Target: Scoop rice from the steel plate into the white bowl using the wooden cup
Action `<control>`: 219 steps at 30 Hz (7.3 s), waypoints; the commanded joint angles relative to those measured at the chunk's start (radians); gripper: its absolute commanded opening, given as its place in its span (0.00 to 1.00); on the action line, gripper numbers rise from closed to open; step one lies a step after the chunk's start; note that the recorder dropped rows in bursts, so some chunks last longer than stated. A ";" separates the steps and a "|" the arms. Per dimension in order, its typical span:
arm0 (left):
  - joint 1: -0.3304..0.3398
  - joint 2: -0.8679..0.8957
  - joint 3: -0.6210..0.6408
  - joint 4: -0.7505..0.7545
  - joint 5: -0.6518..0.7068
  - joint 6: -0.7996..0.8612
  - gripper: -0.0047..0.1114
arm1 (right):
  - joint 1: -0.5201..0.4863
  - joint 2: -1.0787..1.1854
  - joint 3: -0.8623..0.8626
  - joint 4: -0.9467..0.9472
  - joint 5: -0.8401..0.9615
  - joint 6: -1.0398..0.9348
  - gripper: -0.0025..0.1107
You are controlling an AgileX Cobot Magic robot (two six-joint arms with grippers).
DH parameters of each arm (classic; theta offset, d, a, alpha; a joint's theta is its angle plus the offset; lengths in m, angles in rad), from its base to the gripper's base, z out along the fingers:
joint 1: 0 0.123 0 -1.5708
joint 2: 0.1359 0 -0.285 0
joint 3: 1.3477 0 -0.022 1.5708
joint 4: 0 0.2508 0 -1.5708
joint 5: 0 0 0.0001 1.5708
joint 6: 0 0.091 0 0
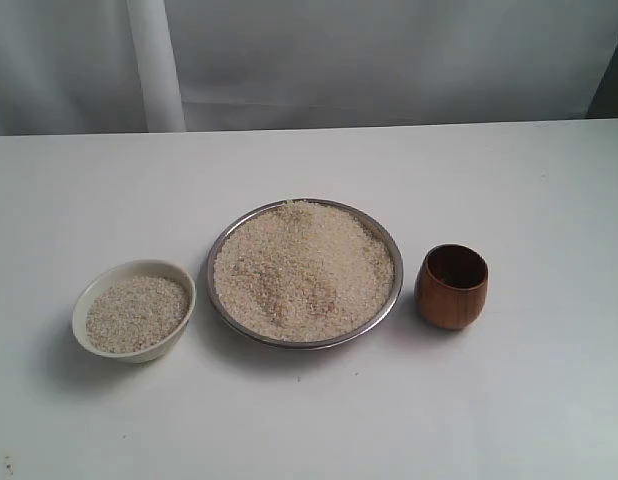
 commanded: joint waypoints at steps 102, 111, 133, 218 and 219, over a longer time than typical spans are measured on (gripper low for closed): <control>-0.004 -0.003 -0.003 -0.005 -0.004 -0.004 0.04 | 0.067 1.541 -0.121 -0.082 -0.966 0.066 0.95; -0.004 -0.003 -0.003 -0.005 -0.004 -0.003 0.04 | 0.067 1.541 -0.127 -0.082 -1.045 0.084 0.95; -0.004 -0.003 -0.003 -0.005 -0.004 -0.002 0.04 | 0.067 1.731 -0.300 0.008 -1.202 0.049 0.95; -0.004 -0.003 -0.003 -0.005 -0.004 -0.003 0.04 | 0.144 1.555 -0.907 -0.252 0.164 -0.005 0.02; -0.004 -0.003 -0.003 -0.005 -0.004 -0.003 0.04 | 0.163 1.557 -0.955 -0.296 0.226 -0.005 0.02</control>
